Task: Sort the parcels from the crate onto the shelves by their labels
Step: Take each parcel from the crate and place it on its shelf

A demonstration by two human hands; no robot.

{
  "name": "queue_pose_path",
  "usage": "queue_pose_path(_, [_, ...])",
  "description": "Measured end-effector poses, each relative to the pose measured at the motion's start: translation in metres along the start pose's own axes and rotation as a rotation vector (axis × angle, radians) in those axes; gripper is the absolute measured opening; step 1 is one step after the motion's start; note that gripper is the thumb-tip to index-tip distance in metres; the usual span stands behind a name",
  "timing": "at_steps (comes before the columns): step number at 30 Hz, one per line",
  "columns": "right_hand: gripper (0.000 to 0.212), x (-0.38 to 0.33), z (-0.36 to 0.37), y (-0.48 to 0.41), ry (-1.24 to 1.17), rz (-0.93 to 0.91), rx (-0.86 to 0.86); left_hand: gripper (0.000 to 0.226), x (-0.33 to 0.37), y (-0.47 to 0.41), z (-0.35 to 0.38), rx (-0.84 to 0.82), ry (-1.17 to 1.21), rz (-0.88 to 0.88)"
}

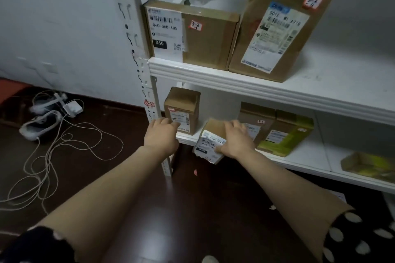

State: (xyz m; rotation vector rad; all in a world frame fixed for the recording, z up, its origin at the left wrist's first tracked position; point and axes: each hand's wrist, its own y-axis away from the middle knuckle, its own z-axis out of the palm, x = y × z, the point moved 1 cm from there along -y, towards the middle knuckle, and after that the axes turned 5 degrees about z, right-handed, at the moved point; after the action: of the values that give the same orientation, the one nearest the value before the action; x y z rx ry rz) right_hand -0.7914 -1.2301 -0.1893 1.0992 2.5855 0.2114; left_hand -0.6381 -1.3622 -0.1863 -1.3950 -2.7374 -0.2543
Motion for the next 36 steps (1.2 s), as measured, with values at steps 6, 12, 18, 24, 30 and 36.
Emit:
queue_pose_path(6, [0.087, -0.008, 0.022, -0.057, 0.090, 0.026, 0.055, 0.062, -0.018, -0.058, 0.008, 0.072, -0.020, 0.034])
queue_pose_path(12, [0.085, -0.018, 0.060, -0.099, 0.095, 0.048, 0.064, 0.071, -0.039, -0.109, 0.030, 0.056, 0.030, 0.098])
queue_pose_path(18, [0.085, -0.012, 0.080, -0.124, 0.095, 0.048, 0.031, 0.072, -0.049, -0.131, 0.046, 0.036, 0.038, 0.217])
queue_pose_path(24, [0.097, -0.011, 0.098, -0.127, 0.038, 0.028, 0.100, 0.066, -0.053, -0.134, 0.056, 0.088, -0.039, 0.250])
queue_pose_path(30, [0.085, -0.009, 0.112, -0.138, -0.046, -0.021, 0.210, 0.061, -0.050, -0.130, 0.058, 0.160, -0.074, 0.248])
queue_pose_path(36, [0.100, -0.009, 0.112, -0.144, 0.077, -0.044, 0.235, 0.059, -0.048, -0.133, 0.057, 0.180, -0.075, 0.237])
